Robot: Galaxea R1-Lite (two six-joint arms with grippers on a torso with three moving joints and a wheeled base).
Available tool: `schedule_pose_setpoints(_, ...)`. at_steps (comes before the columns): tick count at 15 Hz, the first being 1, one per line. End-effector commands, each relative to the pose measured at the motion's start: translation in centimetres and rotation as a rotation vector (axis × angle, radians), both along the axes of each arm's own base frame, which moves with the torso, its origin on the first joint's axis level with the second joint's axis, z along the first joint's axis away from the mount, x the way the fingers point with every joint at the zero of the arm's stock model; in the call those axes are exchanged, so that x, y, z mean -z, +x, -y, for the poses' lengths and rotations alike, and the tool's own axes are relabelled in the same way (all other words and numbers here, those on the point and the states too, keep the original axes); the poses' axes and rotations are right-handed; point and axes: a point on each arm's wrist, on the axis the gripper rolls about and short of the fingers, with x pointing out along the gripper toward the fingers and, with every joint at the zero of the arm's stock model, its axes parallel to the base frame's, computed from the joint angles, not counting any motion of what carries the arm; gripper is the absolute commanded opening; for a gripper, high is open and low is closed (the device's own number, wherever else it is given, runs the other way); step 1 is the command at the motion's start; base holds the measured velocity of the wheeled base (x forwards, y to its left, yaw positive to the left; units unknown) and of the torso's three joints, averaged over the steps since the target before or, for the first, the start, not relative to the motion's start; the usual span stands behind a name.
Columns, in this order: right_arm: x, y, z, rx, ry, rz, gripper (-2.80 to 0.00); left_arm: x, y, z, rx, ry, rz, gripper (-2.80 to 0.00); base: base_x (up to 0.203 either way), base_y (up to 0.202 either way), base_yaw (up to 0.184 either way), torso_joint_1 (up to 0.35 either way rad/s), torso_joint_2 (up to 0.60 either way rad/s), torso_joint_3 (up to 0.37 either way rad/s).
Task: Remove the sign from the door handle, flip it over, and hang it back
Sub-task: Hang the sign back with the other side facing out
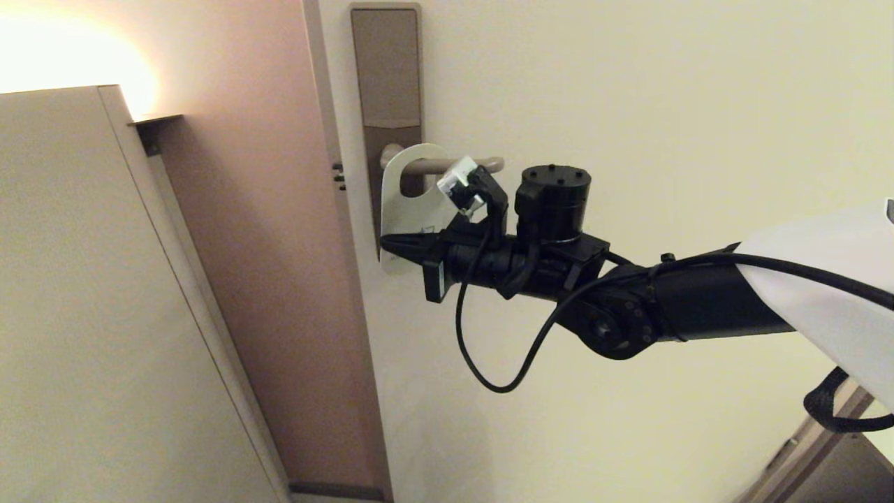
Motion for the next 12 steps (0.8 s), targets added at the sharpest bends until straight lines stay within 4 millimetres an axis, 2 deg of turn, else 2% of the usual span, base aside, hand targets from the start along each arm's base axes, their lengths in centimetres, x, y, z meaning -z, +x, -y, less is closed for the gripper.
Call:
schedule_pose_setpoints(1, 0.5, 0.2, -0.6, -0.010, 0.019, 0.022, -2.80, 0.0, 0.0, 0.0, -0.002, 0.000, -0.001, -2.80, 0.000, 0.000, 0.000, 0.000, 0.00, 0.000)
schedule_pose_setpoints(5, 1.3, 0.3, -1.4, -0.001, 0.051, 0.056, -2.80, 0.0, 0.0, 0.0, 0.000, 0.000, -0.001, -2.80, 0.000, 0.000, 0.000, 0.000, 0.00, 0.000)
schedule_pose_setpoints(12, 2.4, 0.6, -1.5, 0.049, 0.093, 0.100, -2.80, 0.0, 0.0, 0.0, 0.001, 0.000, -0.001, -2.80, 0.000, 0.000, 0.000, 0.000, 0.00, 0.000)
